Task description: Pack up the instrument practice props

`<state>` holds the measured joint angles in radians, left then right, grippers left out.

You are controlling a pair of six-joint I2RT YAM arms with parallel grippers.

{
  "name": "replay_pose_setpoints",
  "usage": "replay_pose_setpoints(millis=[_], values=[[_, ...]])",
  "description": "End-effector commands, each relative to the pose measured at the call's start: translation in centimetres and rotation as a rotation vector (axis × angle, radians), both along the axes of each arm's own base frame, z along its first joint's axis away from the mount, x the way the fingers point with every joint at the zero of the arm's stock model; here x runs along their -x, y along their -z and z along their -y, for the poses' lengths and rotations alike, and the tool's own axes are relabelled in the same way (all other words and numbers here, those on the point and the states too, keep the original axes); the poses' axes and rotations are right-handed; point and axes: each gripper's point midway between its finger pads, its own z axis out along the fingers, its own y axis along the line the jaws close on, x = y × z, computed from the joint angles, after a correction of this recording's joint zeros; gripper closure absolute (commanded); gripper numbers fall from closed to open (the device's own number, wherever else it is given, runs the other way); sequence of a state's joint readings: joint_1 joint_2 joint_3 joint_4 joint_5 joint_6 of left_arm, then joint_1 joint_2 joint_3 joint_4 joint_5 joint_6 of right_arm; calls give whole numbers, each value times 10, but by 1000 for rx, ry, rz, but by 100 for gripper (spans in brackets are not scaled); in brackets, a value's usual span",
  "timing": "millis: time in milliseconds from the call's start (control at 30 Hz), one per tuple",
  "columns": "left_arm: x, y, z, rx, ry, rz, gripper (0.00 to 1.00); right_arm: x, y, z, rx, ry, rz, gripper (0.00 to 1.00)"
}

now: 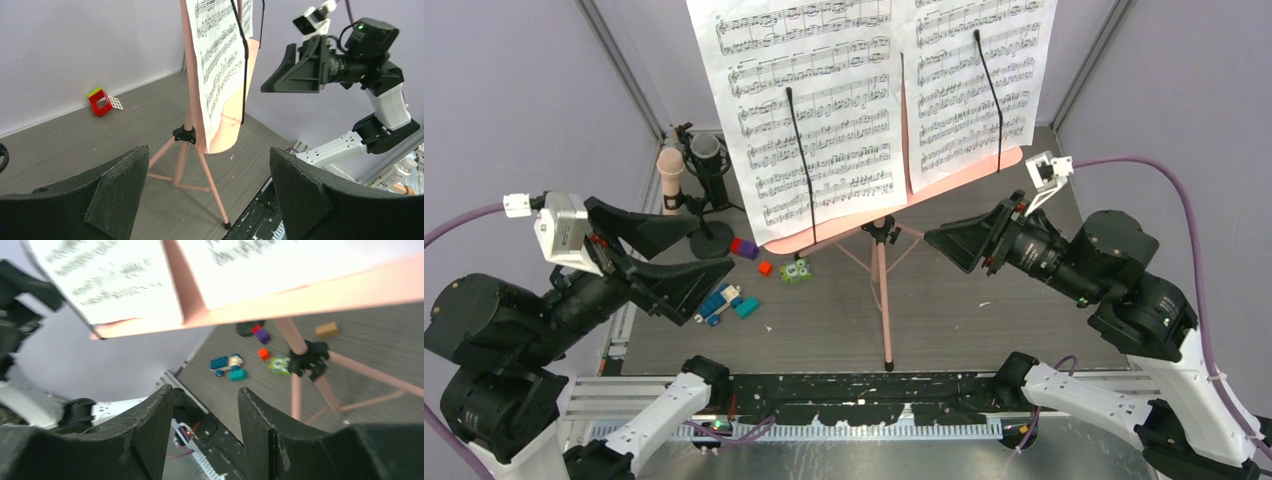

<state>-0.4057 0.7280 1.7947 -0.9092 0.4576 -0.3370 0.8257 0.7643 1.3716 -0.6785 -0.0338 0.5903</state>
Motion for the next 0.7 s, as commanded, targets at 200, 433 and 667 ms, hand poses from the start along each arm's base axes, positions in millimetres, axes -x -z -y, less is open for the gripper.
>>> replay_pose_setpoints(millis=[200, 433, 667], values=[[-9, -22, 9, 49, 28, 33, 8, 38, -104, -15, -208, -215, 158, 47], [-22, -34, 12, 63, 11, 42, 11, 9, -120, -31, -194, -157, 165, 50], [-31, -40, 15, 76, 6, 46, 17, -20, -125, -46, -164, -98, 185, 49]])
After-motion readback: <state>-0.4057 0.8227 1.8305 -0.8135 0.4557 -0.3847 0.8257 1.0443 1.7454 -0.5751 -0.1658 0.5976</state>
